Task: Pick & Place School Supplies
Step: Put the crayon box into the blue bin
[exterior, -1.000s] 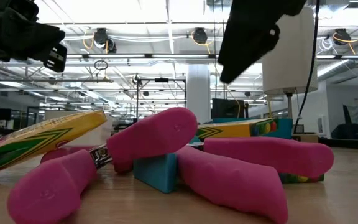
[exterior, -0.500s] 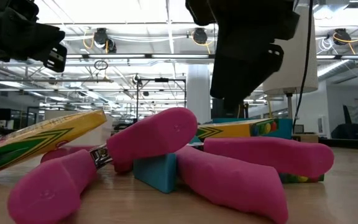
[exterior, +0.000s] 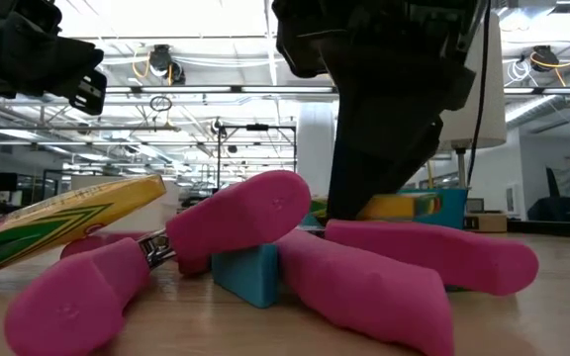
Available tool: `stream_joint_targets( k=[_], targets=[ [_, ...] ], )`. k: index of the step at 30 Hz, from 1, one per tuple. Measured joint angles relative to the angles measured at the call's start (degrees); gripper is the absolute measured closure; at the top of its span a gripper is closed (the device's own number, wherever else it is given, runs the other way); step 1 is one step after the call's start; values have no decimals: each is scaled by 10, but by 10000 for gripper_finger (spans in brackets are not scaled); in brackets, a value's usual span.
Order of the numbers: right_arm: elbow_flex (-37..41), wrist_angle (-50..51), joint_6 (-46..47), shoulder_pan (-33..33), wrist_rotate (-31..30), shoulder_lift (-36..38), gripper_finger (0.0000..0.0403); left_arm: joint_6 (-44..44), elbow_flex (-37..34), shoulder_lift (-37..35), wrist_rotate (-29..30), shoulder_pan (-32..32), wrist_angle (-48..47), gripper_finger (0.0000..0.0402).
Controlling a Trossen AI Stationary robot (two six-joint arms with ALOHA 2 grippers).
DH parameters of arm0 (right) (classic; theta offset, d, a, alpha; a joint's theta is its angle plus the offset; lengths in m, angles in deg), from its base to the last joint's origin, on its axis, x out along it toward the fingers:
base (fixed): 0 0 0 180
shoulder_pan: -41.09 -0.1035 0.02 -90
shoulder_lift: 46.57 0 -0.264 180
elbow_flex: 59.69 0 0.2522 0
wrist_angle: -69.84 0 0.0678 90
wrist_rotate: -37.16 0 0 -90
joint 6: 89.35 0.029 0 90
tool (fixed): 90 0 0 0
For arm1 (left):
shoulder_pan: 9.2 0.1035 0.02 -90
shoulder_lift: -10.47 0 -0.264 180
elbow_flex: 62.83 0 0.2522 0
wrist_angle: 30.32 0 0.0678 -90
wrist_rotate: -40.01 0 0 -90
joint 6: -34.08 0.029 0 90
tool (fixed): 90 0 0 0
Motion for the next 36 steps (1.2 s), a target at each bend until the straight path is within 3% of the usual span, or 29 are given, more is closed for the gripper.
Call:
stream_joint_targets(
  k=[14, 26, 36],
  targets=[
    [0, 14, 1, 1, 3, -2, 170, 0, 0, 0, 0, 0, 0, 355],
    [0, 9, -13, 1, 5, 0, 230, 0, 0, 0, 0, 0, 0, 355],
    [2, 4, -16, 0, 17, 14, 224, 0, 0, 0, 0, 0, 0, 355]
  ],
)
